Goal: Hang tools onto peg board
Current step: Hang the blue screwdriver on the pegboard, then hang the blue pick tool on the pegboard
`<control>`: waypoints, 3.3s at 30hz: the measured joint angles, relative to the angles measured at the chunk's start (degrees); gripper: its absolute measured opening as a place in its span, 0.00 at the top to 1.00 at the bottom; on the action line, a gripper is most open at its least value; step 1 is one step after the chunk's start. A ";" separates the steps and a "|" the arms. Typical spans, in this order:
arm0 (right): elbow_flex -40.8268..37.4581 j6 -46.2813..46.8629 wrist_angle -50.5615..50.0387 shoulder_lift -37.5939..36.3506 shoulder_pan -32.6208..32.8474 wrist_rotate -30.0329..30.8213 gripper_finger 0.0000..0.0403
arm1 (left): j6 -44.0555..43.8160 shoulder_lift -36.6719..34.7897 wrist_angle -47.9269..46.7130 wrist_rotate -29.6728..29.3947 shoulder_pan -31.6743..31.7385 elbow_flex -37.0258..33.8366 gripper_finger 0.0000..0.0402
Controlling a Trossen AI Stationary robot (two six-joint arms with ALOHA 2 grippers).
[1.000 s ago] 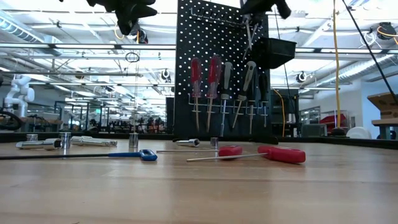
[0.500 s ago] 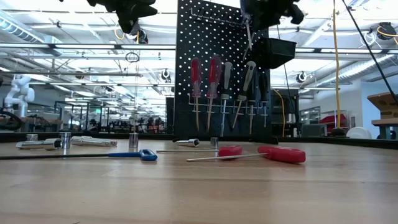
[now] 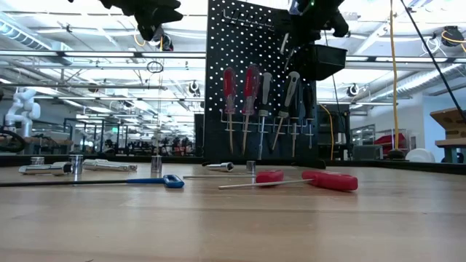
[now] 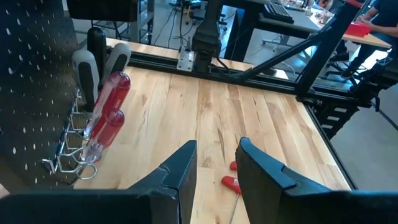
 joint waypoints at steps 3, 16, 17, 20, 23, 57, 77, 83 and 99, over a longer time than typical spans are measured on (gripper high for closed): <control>0.00 -0.09 -0.24 0.18 -0.09 2.99 1.00 | 0.00 0.00 0.02 -0.02 0.00 0.00 0.72; -0.02 -2.17 -3.81 -0.73 4.87 9.57 1.00 | 0.00 0.02 -2.88 -0.02 0.00 0.00 0.72; -0.02 -2.46 -3.69 -1.07 5.64 10.12 1.00 | 0.00 0.00 -2.80 -0.02 0.00 0.00 0.72; -0.02 -3.00 -3.84 -2.73 8.79 13.10 1.00 | -0.11 0.01 -2.80 -0.02 0.00 0.00 0.72; -0.02 -3.22 -3.75 -5.25 12.47 14.26 1.00 | -1.08 0.00 -2.80 0.00 0.00 0.00 0.72; -0.01 32.43 -23.40 -1.96 31.98 -39.12 1.00 | -6.10 5.37 -13.73 5.99 -15.82 -3.99 0.72; -0.02 37.55 -40.98 -4.11 41.04 -40.70 1.00 | -12.99 38.12 17.96 -24.15 -30.27 -4.20 0.72; -0.02 35.67 -42.07 -7.55 42.20 -42.05 1.00 | -15.19 41.50 17.84 -21.59 -30.23 -3.03 0.72; -0.02 39.15 -46.62 -11.96 44.78 -35.58 1.00 | -21.20 42.05 9.26 -30.10 -38.01 -2.99 0.72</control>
